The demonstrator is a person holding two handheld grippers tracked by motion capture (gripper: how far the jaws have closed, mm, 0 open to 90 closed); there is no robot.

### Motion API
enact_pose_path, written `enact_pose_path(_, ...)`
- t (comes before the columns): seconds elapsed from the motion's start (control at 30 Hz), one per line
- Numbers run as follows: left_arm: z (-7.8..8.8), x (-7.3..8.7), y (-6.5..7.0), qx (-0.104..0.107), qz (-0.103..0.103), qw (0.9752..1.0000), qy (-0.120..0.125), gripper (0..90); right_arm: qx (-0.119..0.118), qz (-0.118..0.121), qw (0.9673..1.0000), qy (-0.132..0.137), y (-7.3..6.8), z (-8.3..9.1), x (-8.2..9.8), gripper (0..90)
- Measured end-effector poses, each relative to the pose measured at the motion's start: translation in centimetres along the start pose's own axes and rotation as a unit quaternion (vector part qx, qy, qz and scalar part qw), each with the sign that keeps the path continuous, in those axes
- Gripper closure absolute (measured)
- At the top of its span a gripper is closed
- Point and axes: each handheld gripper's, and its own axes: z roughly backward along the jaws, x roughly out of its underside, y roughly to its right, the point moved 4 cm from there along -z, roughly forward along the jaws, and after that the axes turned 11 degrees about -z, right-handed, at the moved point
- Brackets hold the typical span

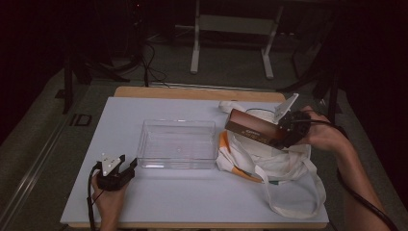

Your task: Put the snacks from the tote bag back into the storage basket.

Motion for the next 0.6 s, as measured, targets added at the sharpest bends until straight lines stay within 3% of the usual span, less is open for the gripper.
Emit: enact_pose_path(0.6, 0.0, 0.0, 0.0, 0.000, 0.001, 1.0000, 0.000, 51.0, -0.008, 0.019, 0.9998, 0.002, -0.9, -0.4, -1.9, 42.8)
